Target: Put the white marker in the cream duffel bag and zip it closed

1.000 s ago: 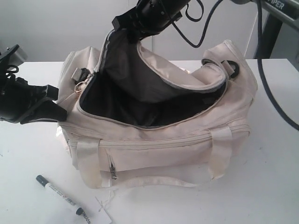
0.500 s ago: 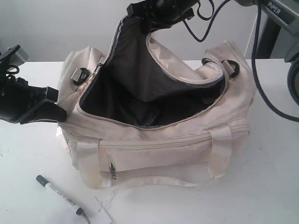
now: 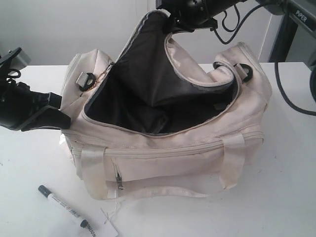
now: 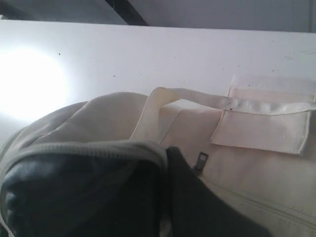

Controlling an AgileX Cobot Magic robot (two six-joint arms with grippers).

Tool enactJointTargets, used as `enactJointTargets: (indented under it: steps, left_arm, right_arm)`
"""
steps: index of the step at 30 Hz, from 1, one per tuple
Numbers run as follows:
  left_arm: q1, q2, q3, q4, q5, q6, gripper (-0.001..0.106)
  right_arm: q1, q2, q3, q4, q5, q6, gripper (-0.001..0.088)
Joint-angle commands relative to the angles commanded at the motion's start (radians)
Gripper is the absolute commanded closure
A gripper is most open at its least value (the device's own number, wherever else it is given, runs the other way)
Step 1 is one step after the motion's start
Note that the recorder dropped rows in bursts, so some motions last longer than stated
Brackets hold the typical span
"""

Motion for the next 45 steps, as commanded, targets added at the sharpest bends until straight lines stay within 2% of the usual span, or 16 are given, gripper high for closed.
enactJointTargets:
  steps: [5,41,45]
  left_arm:
    - [0.000,0.000,0.000,0.000,0.000,0.000,0.105]
    - [0.000,0.000,0.000,0.000,-0.031,0.007,0.105]
    - [0.000,0.000,0.000,-0.002,-0.035,0.027,0.095]
  right_arm:
    - [-0.018,0.000,0.000,0.007,-0.002,0.005,0.0868]
    - [-0.016,0.000,0.000,0.003,-0.030,0.007,0.0868]
    - [-0.016,0.000,0.000,0.003,-0.030,0.007,0.0868]
